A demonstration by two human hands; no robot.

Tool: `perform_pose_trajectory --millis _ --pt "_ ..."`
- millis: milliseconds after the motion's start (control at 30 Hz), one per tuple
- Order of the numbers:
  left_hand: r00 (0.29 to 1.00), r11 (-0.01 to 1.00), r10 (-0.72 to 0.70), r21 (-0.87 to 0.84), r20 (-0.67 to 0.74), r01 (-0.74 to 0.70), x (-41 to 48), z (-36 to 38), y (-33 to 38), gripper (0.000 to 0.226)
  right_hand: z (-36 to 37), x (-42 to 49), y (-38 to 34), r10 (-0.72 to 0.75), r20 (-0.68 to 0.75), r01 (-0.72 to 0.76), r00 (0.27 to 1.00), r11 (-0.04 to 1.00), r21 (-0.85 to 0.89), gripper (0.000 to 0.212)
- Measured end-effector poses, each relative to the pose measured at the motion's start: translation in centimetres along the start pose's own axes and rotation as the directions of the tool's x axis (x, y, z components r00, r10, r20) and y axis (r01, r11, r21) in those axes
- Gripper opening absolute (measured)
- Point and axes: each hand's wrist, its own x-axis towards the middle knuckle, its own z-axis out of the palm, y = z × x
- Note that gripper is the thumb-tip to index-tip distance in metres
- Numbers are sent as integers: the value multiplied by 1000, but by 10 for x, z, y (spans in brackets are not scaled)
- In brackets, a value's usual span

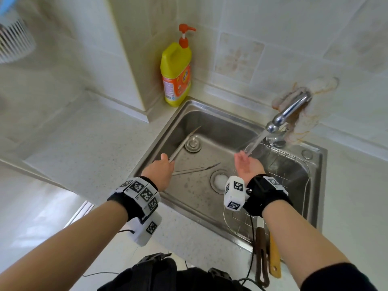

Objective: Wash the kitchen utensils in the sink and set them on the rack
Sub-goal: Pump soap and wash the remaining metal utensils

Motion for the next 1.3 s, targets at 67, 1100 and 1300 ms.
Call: perform_pose_trajectory --millis 67,1100,1300 --pt "998 997 -58 -48 14 59 3 4 4 34 8 -13 7 -51 107 77 993 965 -250 37" --pt "717 476 54 -650 695 593 13 -9 38 40 50 -67 49 -23 903 810 429 -433 -396 49" --pt "730 544 -7 -610 684 577 9 -8 30 36 44 -50 24 -126 753 665 646 -390 -637 47"
